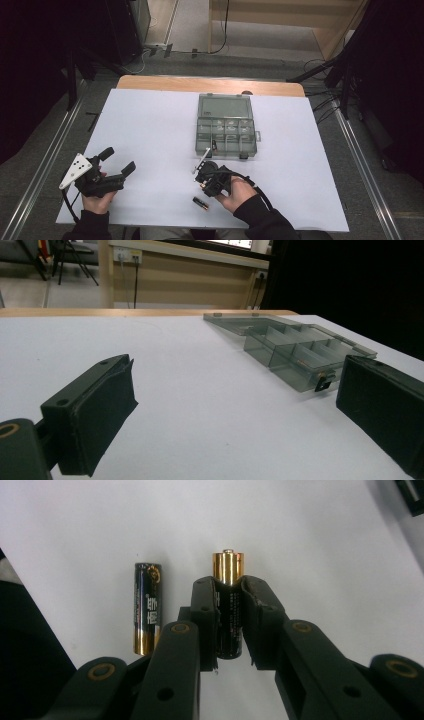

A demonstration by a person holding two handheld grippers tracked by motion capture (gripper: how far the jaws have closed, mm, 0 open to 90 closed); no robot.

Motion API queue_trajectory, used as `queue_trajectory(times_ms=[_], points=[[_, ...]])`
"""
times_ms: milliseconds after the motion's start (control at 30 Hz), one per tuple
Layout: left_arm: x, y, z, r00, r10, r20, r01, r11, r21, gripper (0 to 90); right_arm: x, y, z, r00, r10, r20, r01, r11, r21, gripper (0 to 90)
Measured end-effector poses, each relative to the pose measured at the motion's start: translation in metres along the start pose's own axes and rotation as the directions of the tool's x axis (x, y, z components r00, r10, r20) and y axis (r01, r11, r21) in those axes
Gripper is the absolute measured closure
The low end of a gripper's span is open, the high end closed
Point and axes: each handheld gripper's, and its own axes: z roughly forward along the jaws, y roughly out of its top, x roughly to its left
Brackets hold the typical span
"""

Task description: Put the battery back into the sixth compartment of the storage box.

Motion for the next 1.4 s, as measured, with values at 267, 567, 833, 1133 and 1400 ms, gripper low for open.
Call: queue_trajectory(times_ms=[267, 567, 833, 1133, 1400], points=[[0.0, 0.0, 0.0, 1.0, 0.001, 0.0, -0.001, 1.0, 0.001, 2.3, -0.013, -0.002, -0.014, 0.9973, 0.071, -0.019, -0.073, 0.994, -0.084, 77.8], [0.0, 0.0, 0.0, 1.0, 0.001, 0.001, -0.001, 1.0, 0.001, 2.3, -0.027, -0.002, -0.026, 0.9897, 0.136, -0.046, -0.141, 0.977, -0.158, 77.8], [0.0, 0.0, 0.0, 1.0, 0.001, -0.001, -0.001, 1.0, 0.001, 2.2, -0.041, -0.002, -0.03, 0.9802, 0.188, -0.063, -0.197, 0.96, -0.197, 77.8], [0.0, 0.0, 0.0, 1.0, 0.002, -0.001, -0.002, 1.0, 0.001, 2.3, -0.067, -0.005, -0.039, 0.953, 0.281, -0.113, -0.302, 0.916, -0.263, 77.8], [0.0, 0.0, 0.0, 1.0, 0.001, 0.0, -0.001, 1.0, 0.001, 2.3, -0.081, -0.003, -0.033, 0.9275, 0.343, -0.148, -0.373, 0.882, -0.29, 77.8]])
